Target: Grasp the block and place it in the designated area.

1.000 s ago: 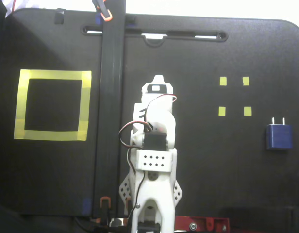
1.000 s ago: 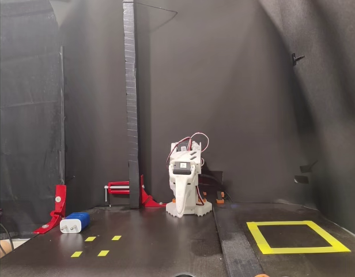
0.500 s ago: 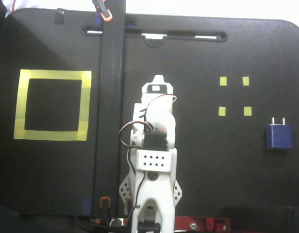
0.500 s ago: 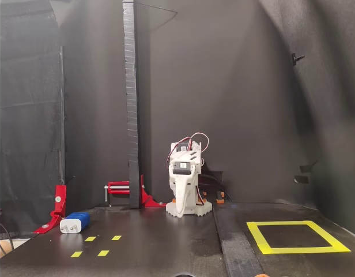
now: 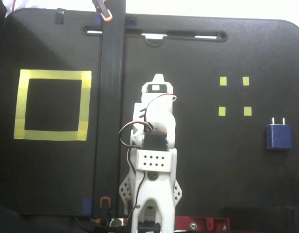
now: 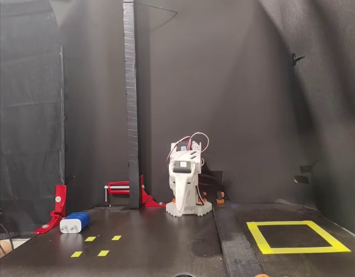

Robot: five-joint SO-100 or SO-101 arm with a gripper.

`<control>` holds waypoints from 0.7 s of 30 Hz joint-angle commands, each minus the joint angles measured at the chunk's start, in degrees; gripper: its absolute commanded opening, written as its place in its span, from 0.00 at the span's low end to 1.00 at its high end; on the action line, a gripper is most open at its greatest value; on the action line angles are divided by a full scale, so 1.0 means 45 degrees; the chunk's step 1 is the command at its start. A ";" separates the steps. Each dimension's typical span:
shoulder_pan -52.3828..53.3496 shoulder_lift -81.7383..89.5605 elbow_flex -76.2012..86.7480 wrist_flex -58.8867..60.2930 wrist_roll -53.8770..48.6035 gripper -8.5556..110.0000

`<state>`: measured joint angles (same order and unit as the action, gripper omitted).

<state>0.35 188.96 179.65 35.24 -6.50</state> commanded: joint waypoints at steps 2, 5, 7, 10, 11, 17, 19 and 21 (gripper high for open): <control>0.0000 0.0098 0.0078 -0.1543 -0.0098 0.07; 0.0020 0.0098 0.0078 -0.2754 -0.0098 0.07; 0.0020 0.0098 0.0078 -0.3516 -0.0098 0.07; 0.0020 0.0098 0.0078 -0.4746 -0.0098 0.07; 0.0020 0.0098 0.0078 -0.5195 -0.0098 0.07; 0.0020 0.0098 0.0078 -0.7285 -0.0078 0.07; 0.0020 0.0098 0.0078 -0.7871 -0.0078 0.07; 0.0020 0.0098 0.0078 -0.8301 -0.0098 0.07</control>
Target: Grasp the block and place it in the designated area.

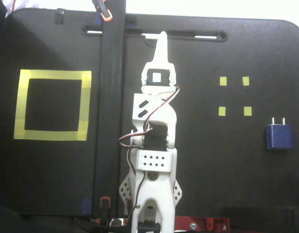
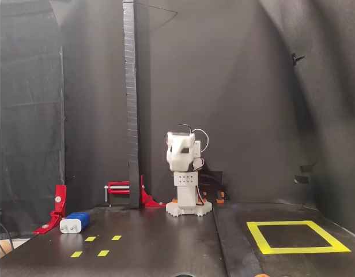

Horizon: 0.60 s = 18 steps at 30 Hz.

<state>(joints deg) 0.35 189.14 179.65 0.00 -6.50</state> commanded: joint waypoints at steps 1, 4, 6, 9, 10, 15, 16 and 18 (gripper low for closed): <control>0.0020 0.0059 0.0078 -0.0605 -0.0098 0.07; 0.0020 0.0059 0.0078 -0.0840 -0.0098 0.07; 0.0020 0.0059 0.0078 -0.0859 -0.0098 0.07; 0.0020 0.0059 0.0078 -0.0781 -0.0117 0.07; 0.0020 0.0059 0.0078 -0.0723 -0.0137 0.07; 0.0137 0.0059 0.0078 -0.0527 -0.0195 0.07; 0.0215 0.0059 0.0078 -0.0469 -0.0195 0.07; 0.0488 0.0059 0.0078 -0.0371 -0.0195 0.07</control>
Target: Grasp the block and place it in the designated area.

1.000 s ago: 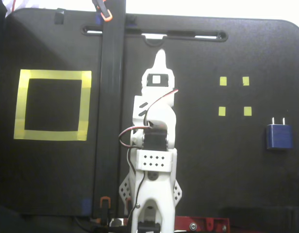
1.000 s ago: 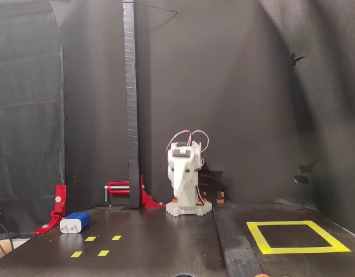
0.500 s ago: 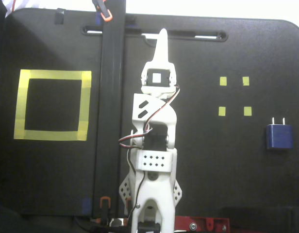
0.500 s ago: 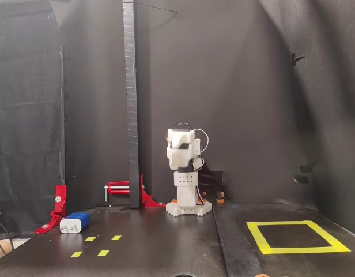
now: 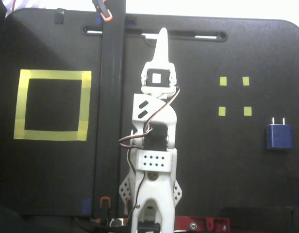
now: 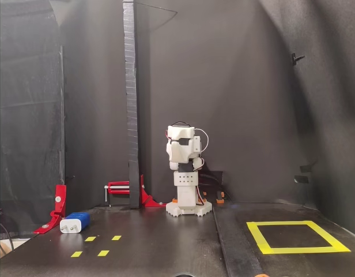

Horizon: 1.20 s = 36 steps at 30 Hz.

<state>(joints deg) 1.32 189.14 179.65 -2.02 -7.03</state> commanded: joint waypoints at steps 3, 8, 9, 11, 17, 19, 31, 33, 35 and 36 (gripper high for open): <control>0.1094 0.0039 0.0078 0.0254 -0.0078 0.07; 0.3066 0.0039 0.0078 0.0645 -0.0078 0.07; 0.3477 0.0039 0.0078 0.0781 -0.0078 0.07; 0.4336 0.0039 0.0078 0.1191 -0.0078 0.07; 0.7129 0.0039 0.0078 0.2070 -0.0078 0.07; 0.7988 0.0059 0.0078 0.2187 -0.0078 0.07; 1.2578 -0.0098 0.0078 0.2070 -0.0059 0.07; 1.3145 -0.0156 0.0078 0.2012 -0.0020 0.07; 1.3535 -0.0176 0.0078 0.2012 -0.0020 0.07; 1.3672 -0.0176 0.0078 0.1992 -0.0039 0.07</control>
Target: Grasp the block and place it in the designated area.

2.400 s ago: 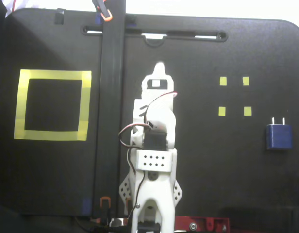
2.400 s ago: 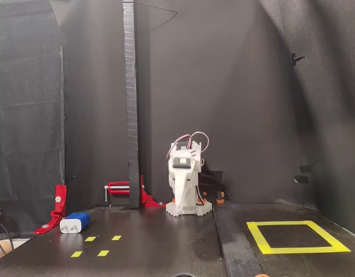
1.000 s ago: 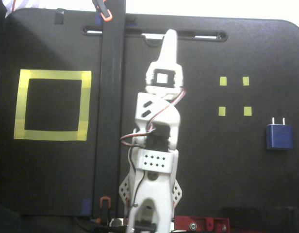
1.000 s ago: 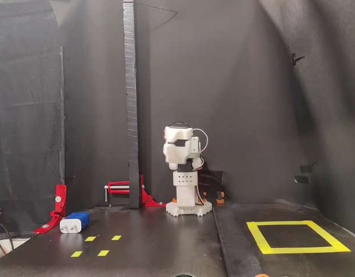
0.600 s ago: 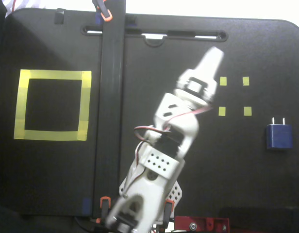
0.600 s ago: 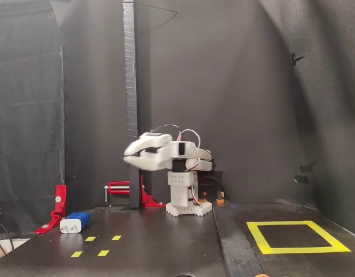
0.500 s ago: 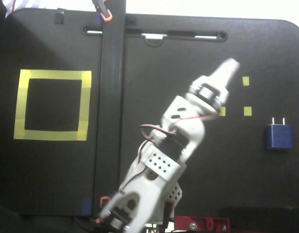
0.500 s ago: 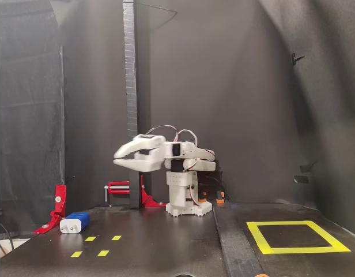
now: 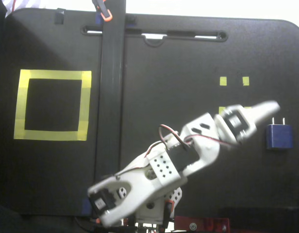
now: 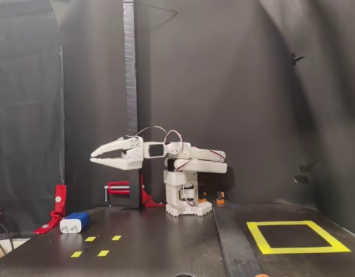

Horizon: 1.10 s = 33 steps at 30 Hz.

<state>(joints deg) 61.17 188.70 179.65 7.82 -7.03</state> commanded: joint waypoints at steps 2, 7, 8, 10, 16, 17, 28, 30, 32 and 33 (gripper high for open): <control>0.0469 -0.0078 0.0078 -0.0195 -0.0059 0.07; 0.0469 -0.0176 0.0078 -0.0488 -0.0059 0.07; 0.0430 -0.0371 0.0078 -0.0762 -0.0059 0.07; 0.0332 -0.0977 -0.0039 -0.1406 -0.0020 0.07; 0.0078 -0.4316 -0.3125 -0.0703 0.0000 0.07; 0.0059 -0.5000 -0.3965 -0.0254 0.0000 0.07; -0.0039 -1.2129 -1.2129 0.4258 -0.0156 0.07; -0.0059 -1.3418 -1.3711 0.5410 -0.0234 0.07; -0.0059 -1.4707 -1.5273 0.6582 -0.0371 0.07; -0.0078 -1.5332 -1.6074 0.7246 -0.0488 0.07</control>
<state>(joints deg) 61.26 125.51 117.95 36.47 -8.53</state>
